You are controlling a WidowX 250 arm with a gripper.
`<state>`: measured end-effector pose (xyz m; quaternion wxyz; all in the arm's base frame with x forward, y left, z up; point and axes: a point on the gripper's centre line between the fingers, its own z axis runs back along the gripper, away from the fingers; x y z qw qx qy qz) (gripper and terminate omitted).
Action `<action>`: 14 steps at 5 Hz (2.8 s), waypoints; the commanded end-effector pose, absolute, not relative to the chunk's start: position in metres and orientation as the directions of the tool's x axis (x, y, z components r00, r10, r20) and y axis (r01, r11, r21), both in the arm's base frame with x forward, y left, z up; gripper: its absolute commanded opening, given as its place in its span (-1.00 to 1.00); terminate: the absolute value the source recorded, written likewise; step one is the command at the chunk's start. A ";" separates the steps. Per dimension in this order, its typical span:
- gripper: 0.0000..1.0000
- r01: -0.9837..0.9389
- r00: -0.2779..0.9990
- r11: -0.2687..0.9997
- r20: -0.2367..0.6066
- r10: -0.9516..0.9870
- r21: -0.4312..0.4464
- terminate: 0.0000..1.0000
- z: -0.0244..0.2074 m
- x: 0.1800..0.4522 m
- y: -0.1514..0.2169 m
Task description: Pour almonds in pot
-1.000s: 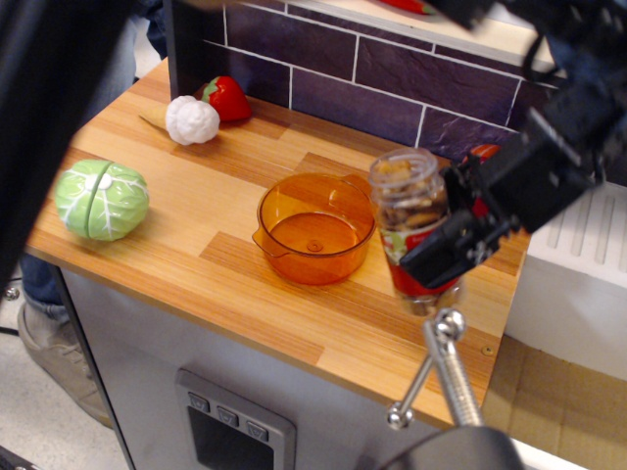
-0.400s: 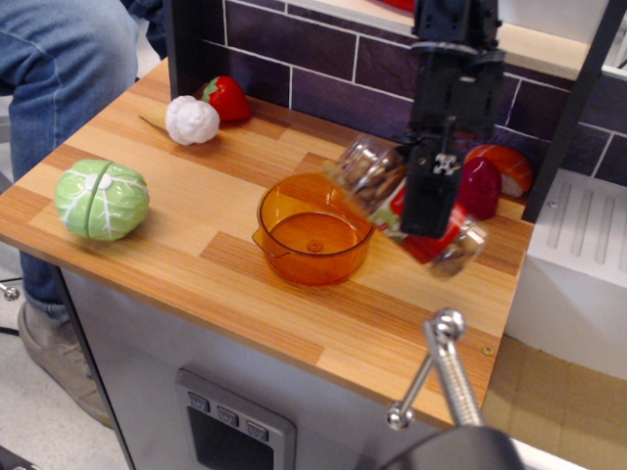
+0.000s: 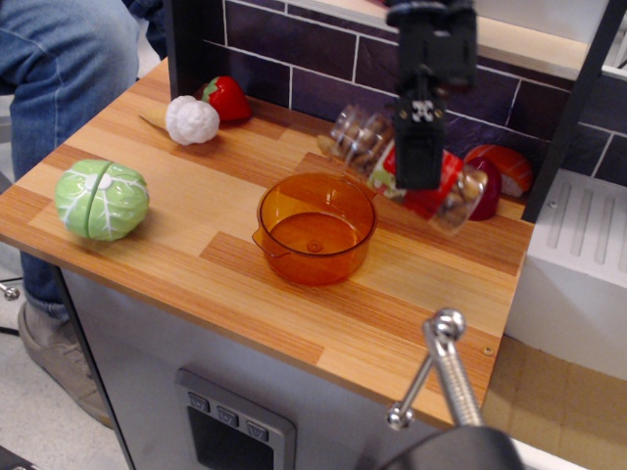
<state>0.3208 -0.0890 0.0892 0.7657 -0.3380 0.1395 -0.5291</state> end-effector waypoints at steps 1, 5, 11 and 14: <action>-1.00 0.774 0.412 0.168 0.284 -0.866 -0.611 -1.00 0.100 0.317 -0.086; -1.00 0.854 0.437 0.149 0.532 -0.725 -0.498 -1.00 0.101 0.324 -0.095; -1.00 0.840 0.478 0.093 0.650 -0.590 -0.534 -1.00 0.118 0.341 -0.094; -1.00 0.830 0.474 0.051 0.652 -0.592 -0.556 1.00 0.105 0.323 -0.091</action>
